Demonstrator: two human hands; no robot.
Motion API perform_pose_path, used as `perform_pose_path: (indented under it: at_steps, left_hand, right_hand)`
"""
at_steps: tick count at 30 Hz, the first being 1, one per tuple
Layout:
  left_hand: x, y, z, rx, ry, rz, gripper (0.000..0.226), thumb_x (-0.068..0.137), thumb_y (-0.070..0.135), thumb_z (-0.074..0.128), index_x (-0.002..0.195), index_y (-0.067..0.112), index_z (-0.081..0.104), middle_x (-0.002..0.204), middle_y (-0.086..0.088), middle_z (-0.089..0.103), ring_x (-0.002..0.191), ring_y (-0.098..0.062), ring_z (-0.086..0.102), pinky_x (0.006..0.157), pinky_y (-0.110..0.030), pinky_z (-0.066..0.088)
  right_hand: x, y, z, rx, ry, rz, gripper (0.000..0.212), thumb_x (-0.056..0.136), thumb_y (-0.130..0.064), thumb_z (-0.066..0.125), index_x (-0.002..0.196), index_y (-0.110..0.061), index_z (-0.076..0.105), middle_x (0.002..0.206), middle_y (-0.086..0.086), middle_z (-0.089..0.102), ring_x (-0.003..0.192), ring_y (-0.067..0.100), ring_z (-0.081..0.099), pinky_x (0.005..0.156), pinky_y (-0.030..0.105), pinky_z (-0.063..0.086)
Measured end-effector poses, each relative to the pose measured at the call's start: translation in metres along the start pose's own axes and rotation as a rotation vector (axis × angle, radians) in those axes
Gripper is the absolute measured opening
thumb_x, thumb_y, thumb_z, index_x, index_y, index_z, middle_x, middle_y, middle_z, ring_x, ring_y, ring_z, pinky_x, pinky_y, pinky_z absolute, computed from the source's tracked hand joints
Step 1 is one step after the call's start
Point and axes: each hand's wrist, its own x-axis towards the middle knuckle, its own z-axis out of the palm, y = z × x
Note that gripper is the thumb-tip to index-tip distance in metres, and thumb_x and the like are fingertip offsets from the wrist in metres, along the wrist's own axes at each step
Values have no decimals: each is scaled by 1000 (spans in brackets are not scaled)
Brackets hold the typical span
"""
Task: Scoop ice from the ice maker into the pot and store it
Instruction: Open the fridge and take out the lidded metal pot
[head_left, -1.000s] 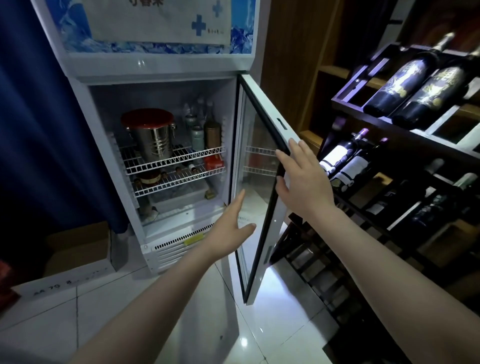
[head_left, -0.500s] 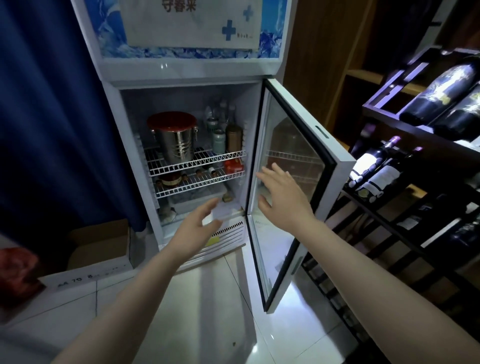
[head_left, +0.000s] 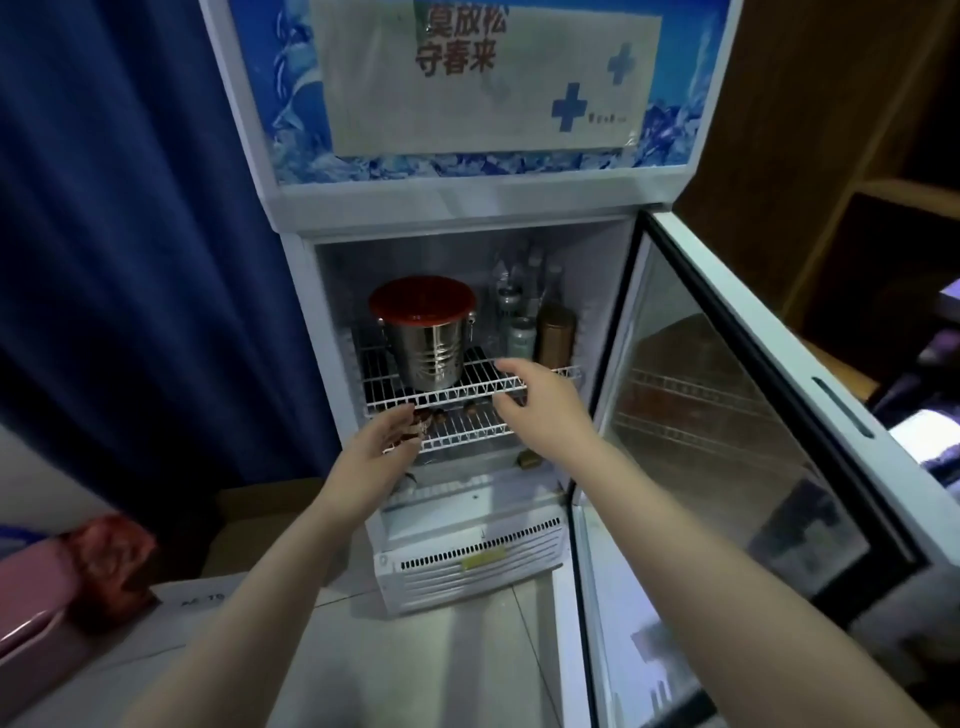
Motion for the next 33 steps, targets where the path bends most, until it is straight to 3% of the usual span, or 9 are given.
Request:
perform_pose_path:
  at_steps: [2, 4, 9, 13, 18, 23, 27, 33]
  left_hand:
    - [22, -1, -4, -15, 24, -13, 49, 96, 15, 53, 142, 16, 39, 139, 6, 47, 124, -6, 45, 86, -8, 37]
    - [42, -4, -6, -55, 50, -28, 51, 95, 13, 52, 144, 14, 37, 142, 3, 46, 127, -8, 44, 93, -14, 35]
    - [93, -23, -9, -160, 73, -112, 52, 96, 12, 52, 144, 16, 33, 143, -4, 44, 125, -15, 46, 95, -24, 36]
    - [143, -36, -17, -213, 79, -163, 54, 97, 9, 49, 146, 13, 28, 141, -3, 43, 97, -6, 57, 78, -15, 45]
    - [217, -54, -38, -223, 80, -213, 61, 95, 14, 54, 149, 15, 25, 144, -6, 43, 127, -23, 46, 94, -30, 38]
    - [289, -66, -47, -197, 119, -258, 65, 91, 17, 59, 147, 14, 26, 141, -7, 46, 126, -25, 47, 105, -37, 38]
    - [324, -74, -46, -278, 138, -267, 65, 84, 23, 67, 141, 24, 37, 133, -2, 54, 117, -24, 54, 103, -47, 43]
    - [361, -75, -42, -258, 290, -346, 62, 89, 33, 62, 143, 18, 36, 138, -6, 50, 127, -29, 46, 94, -25, 33]
  right_hand:
    - [24, 4, 11, 88, 4, 33, 46, 93, -26, 57, 138, -20, 49, 140, -4, 52, 128, 15, 47, 103, 29, 38]
    - [48, 9, 22, 152, 3, 61, 46, 93, -25, 57, 138, -19, 49, 140, -4, 52, 128, 15, 48, 102, 27, 37]
    - [95, 22, 49, 330, 2, 165, 47, 94, -24, 58, 139, -17, 48, 141, -3, 51, 129, 13, 46, 101, 25, 35]
    - [142, 33, 67, 391, -14, 224, 51, 93, -26, 60, 141, -19, 45, 142, -2, 49, 130, 14, 45, 105, 29, 37]
    - [208, 39, 83, 435, 77, 310, 52, 91, -28, 62, 139, -17, 45, 139, 1, 52, 126, 16, 49, 105, 35, 41]
    - [253, 55, 95, 474, 117, 351, 54, 88, -28, 67, 137, -15, 48, 122, -4, 60, 115, 12, 56, 96, 29, 44]
    - [276, 72, 98, 508, 87, 373, 49, 89, -21, 67, 135, -15, 49, 112, -6, 57, 105, 7, 52, 87, 23, 39]
    - [325, 102, 114, 449, -73, 323, 55, 86, -18, 69, 136, -22, 49, 128, -4, 59, 118, 17, 56, 97, 30, 45]
